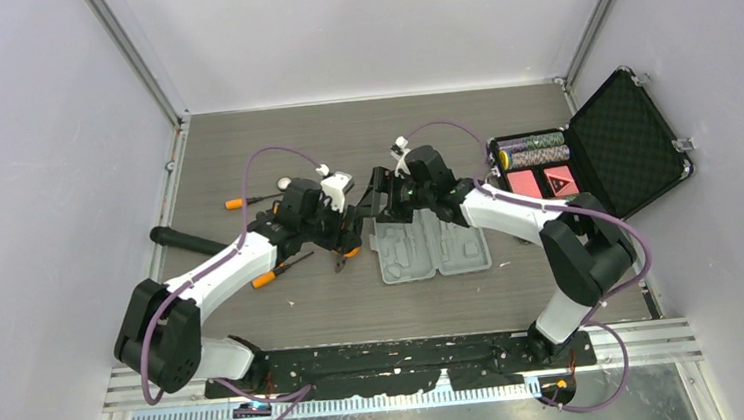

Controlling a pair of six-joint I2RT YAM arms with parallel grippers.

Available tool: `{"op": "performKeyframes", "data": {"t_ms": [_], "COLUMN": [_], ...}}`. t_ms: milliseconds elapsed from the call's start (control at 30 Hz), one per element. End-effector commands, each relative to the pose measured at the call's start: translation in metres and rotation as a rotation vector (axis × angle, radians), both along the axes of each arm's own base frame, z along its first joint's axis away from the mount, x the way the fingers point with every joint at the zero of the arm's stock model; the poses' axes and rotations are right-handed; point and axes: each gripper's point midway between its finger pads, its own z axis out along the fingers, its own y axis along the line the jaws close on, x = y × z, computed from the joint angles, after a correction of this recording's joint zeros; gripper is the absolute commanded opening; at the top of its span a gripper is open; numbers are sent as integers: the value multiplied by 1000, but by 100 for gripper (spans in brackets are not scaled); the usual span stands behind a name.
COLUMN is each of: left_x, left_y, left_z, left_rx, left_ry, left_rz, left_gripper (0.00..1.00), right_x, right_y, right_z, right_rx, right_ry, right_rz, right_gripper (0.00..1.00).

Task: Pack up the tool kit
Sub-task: Place the pliers in the toolbox.

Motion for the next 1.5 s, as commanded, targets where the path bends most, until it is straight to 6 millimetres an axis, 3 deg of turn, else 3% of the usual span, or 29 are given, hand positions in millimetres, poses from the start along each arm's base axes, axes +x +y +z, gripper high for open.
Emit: {"op": "performKeyframes", "data": {"t_ms": [0, 400, 567, 700, 733, 800, 900, 933, 1000, 1033, 1100, 1267, 1467], "left_x": [9, 4, -1, -3, -3, -3, -4, -4, -5, -4, -4, -7, -6], "left_y": [-15, -22, -23, -23, -22, -21, -18, -16, -12, -9, 0, 10, 13], "left_z": [29, 29, 30, 35, 37, 44, 58, 63, 79, 89, 108, 141, 173], "left_rx": [-75, -77, -70, -73, -73, -79, -96, -100, -126, -144, -194, -425, -722], "left_ry": [-116, -110, -108, -115, -119, -127, -147, -148, -174, -188, -212, -195, -205], "left_rz": [-48, -73, -93, -93, -90, -81, -58, -38, -3, 31, 124, 345, 475], "left_gripper": [0, 0, 0, 0, 0, 4, 18, 26, 51, 63, 72, 83, 86], "right_x": [11, 8, 13, 9, 9, 6, 5, 5, 5, 10, 15, 22, 12], "right_y": [27, 52, 58, 59, 60, 58, 51, 48, 37, 29, 10, -39, -79], "right_z": [36, -4, -7, 0, 4, 13, 34, 40, 48, 66, 83, 135, 178], "right_rx": [127, 36, 52, 81, 97, 123, 169, 182, 203, 238, 280, 439, 639], "right_ry": [-55, -24, -32, -38, -49, -58, -92, -103, -117, -156, -198, -319, -395], "right_rz": [16, -1, -15, 1, 6, 6, -1, -7, -34, -60, -122, -269, -390], "right_gripper": [80, 72, 58, 31, 20, 8, 6, 6, 5, 5, 5, 5, 5]}}
